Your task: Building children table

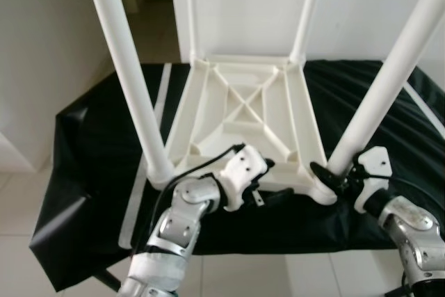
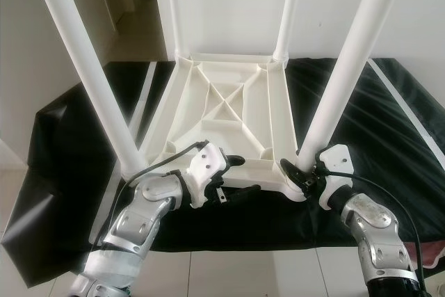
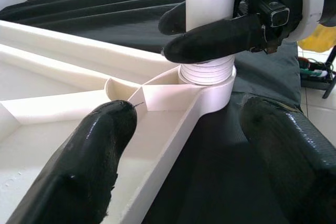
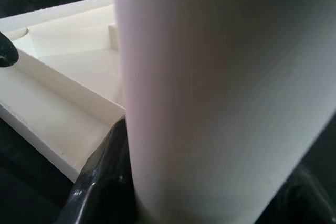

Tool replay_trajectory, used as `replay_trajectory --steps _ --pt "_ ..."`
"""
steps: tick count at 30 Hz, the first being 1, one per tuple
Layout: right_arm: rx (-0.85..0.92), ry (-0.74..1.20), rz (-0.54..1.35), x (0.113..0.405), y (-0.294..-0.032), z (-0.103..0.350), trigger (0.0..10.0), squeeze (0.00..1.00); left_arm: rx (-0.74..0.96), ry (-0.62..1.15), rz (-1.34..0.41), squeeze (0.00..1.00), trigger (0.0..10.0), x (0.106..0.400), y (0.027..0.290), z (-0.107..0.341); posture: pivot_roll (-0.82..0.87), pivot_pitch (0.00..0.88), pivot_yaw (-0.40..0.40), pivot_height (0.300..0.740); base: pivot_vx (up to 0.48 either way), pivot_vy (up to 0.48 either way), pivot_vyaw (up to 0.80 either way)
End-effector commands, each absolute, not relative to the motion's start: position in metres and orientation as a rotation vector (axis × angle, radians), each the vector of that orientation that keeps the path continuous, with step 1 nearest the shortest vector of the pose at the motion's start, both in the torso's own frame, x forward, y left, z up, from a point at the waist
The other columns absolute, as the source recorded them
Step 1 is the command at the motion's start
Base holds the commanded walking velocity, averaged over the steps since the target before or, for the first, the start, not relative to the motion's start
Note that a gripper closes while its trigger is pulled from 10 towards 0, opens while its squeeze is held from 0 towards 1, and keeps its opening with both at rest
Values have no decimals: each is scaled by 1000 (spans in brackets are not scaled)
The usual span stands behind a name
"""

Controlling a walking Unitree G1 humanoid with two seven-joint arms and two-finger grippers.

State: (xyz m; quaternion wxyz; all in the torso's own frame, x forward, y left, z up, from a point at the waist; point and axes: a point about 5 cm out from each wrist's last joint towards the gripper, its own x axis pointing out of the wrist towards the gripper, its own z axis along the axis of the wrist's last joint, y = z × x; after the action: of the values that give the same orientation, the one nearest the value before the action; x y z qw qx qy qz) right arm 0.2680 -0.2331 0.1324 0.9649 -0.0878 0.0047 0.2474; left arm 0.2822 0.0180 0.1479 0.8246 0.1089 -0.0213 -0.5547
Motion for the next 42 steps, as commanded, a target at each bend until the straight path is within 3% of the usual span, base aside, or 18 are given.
replay_trajectory --steps 1,2,3,4,5,13,17,19,23,29,37,42 --pt "-197 30 526 265 -227 127 0 0 233 -51 -1056 0 10000 287 20 146 -4 0 11 740 0 0 0" --pt "-202 31 526 264 -227 126 0 0 231 -51 -1057 0 10000 287 20 146 -3 0 10 740 0 0 0" --pt "-203 37 528 263 -227 125 2235 0 231 -51 -1058 0 10000 286 20 146 -3 0 10 740 0 0 0" --pt "-204 41 528 263 -227 125 2235 0 231 -51 -1059 0 10000 286 20 145 -3 0 10 740 0 0 0" --pt "-194 42 514 261 -228 124 10000 0 232 -51 -1060 0 10000 285 20 145 -2 0 9 740 0 0 0" --pt "-53 34 315 256 -217 121 10000 0 234 -44 -1065 0 10000 284 19 143 -7 0 11 740 0 0 0" --pt "-8 38 304 255 -212 120 10000 0 236 -42 -1067 0 10000 284 18 143 -7 0 11 740 0 0 0" --pt "21 39 147 256 -201 116 10000 0 233 -48 -1073 0 10000 283 17 143 -9 0 10 740 0 0 0" --pt "63 36 61 256 -197 115 10000 0 232 -49 -1066 0 10000 283 17 143 -7 0 1 740 0 0 0" --pt "195 46 -231 255 -180 111 10000 0 218 -53 -1011 0 10000 286 15 142 -7 0 -12 740 0 0 0" --pt "230 33 -322 260 -165 112 10000 0 208 -47 -978 0 10000 288 13 142 -5 0 -15 740 0 0 0" --pt "212 -2 -268 261 -161 118 10000 0 207 -55 -994 0 10000 287 12 142 -8 0 -10 740 0 0 0"
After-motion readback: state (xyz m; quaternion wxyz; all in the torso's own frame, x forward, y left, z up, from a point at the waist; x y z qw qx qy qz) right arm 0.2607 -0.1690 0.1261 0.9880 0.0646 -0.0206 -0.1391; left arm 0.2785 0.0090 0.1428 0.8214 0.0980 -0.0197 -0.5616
